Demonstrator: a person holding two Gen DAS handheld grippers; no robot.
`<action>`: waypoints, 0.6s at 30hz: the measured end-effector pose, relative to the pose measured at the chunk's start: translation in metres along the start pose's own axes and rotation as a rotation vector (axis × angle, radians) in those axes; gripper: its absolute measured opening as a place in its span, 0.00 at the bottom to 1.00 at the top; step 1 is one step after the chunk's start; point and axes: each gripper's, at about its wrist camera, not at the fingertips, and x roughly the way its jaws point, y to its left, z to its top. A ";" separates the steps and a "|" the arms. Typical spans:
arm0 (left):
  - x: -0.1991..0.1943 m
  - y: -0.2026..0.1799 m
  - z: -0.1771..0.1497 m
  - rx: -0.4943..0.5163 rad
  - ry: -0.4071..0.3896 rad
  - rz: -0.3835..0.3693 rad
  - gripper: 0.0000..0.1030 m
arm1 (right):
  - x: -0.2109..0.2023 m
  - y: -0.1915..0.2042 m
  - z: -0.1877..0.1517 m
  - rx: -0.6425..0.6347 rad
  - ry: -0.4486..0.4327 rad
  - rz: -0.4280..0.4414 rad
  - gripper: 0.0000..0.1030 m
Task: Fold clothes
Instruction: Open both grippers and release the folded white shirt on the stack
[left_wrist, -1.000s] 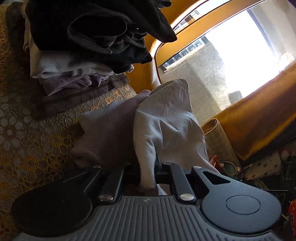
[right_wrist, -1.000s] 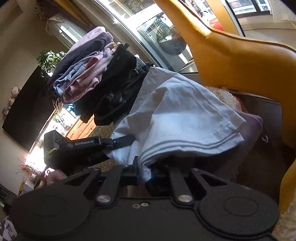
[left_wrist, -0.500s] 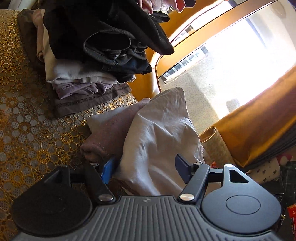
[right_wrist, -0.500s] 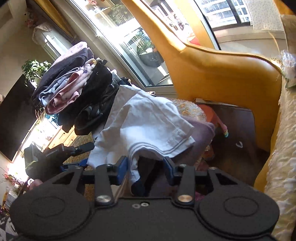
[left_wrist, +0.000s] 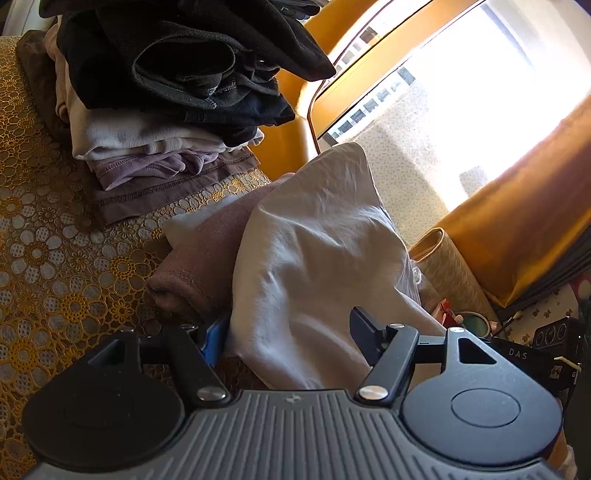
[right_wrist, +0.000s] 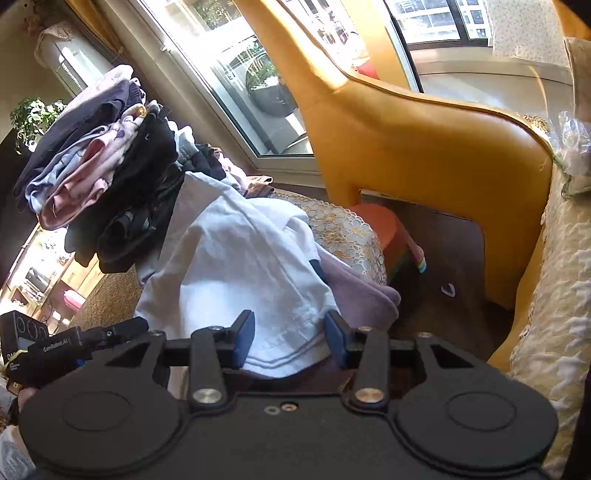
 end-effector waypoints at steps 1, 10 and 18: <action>-0.001 0.000 0.001 0.005 0.002 -0.001 0.66 | -0.003 -0.001 0.001 0.003 -0.008 -0.007 1.00; 0.002 0.001 0.003 0.036 0.030 0.007 0.66 | 0.002 0.001 0.003 -0.018 0.021 -0.019 1.00; 0.007 -0.008 0.005 0.114 0.059 0.040 0.66 | -0.003 0.018 0.022 -0.163 0.010 -0.093 1.00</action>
